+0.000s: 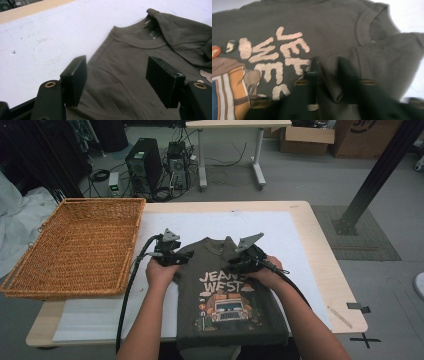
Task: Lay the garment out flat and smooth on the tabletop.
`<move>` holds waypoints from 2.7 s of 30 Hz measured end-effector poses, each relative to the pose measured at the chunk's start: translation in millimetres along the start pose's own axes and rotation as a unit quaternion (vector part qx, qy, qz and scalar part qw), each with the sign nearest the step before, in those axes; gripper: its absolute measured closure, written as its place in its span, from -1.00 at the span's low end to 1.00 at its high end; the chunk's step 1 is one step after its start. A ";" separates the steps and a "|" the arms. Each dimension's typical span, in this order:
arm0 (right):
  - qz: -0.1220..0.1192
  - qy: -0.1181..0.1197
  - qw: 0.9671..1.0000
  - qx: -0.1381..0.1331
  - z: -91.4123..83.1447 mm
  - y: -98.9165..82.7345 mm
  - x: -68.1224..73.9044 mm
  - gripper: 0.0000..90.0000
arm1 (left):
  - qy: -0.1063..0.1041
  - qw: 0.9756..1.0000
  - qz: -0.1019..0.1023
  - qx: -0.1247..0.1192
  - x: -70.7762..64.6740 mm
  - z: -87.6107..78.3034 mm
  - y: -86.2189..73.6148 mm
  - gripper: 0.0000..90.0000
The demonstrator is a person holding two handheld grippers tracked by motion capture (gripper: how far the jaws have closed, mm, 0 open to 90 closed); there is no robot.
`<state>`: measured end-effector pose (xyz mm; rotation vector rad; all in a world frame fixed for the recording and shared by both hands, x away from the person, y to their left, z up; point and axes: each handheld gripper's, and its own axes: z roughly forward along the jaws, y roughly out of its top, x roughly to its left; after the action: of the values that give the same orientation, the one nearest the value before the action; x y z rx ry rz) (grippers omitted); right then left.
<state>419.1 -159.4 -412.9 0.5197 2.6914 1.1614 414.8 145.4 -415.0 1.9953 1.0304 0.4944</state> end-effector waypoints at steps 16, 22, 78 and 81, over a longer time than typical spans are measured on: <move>0.018 -0.018 0.999 0.037 5.1 -24.4 -7.2 0.47 | -0.012 1.000 0.005 -0.012 -8.6 -2.3 1.4 -0.24; -0.009 0.001 1.000 0.019 1.2 -23.2 10.6 0.39 | -0.013 1.000 -0.002 -0.016 -7.3 -3.2 1.6 -0.24; 0.158 -0.165 0.972 0.051 -6.8 -33.3 -107.1 0.96 | 0.006 1.000 0.002 0.005 -2.2 22.2 16.7 -0.23; 0.168 -0.195 0.965 0.044 -2.2 -31.0 -124.1 0.96 | 0.015 1.000 0.009 0.021 2.9 27.4 20.0 -0.23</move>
<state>525.7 -227.5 -432.4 1.1252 2.3753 0.8907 443.9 127.8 -415.0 2.0422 1.0488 0.5170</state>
